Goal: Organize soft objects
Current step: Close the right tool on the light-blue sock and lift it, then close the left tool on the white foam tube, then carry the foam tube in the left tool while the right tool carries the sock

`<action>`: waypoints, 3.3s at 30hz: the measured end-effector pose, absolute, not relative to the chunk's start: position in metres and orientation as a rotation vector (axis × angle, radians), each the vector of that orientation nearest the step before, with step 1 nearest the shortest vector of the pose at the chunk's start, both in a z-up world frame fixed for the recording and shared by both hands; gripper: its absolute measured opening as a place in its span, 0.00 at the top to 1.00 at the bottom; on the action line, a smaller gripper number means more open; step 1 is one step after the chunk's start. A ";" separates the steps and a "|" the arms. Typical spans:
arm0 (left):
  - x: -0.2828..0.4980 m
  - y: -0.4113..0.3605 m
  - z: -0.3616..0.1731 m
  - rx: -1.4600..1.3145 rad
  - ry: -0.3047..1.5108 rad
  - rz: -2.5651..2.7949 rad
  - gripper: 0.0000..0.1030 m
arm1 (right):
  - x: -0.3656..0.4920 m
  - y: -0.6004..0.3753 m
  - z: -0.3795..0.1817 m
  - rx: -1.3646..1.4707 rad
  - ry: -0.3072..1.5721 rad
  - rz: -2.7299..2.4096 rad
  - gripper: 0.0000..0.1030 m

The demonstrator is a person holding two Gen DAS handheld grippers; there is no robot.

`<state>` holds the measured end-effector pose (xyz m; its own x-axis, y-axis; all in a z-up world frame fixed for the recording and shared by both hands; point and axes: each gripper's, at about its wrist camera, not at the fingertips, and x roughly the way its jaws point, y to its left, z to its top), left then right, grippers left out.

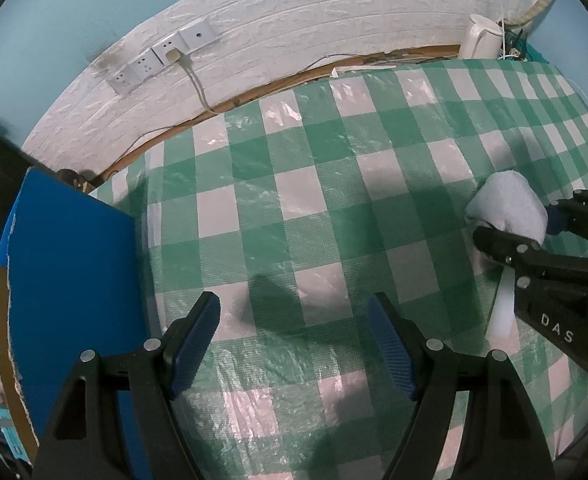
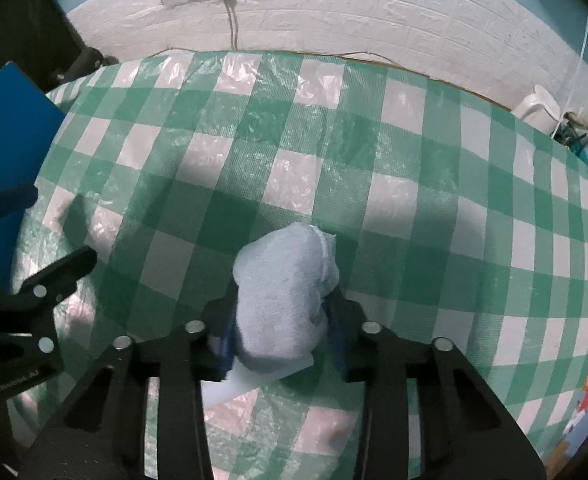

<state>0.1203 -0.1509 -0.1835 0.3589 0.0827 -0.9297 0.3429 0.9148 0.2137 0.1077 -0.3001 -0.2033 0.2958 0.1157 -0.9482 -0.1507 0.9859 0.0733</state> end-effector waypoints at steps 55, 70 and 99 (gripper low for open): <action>0.089 -0.250 -0.213 0.429 1.267 -0.509 0.86 | 0.040 -0.388 -0.189 0.199 1.277 0.023 0.73; 0.084 -0.235 -0.183 0.426 1.214 -0.451 0.87 | 0.032 -0.372 -0.160 0.161 1.239 0.064 0.73; 0.042 -0.157 -0.084 0.348 1.089 -0.338 0.87 | 0.019 -0.294 -0.081 0.038 1.140 0.218 0.73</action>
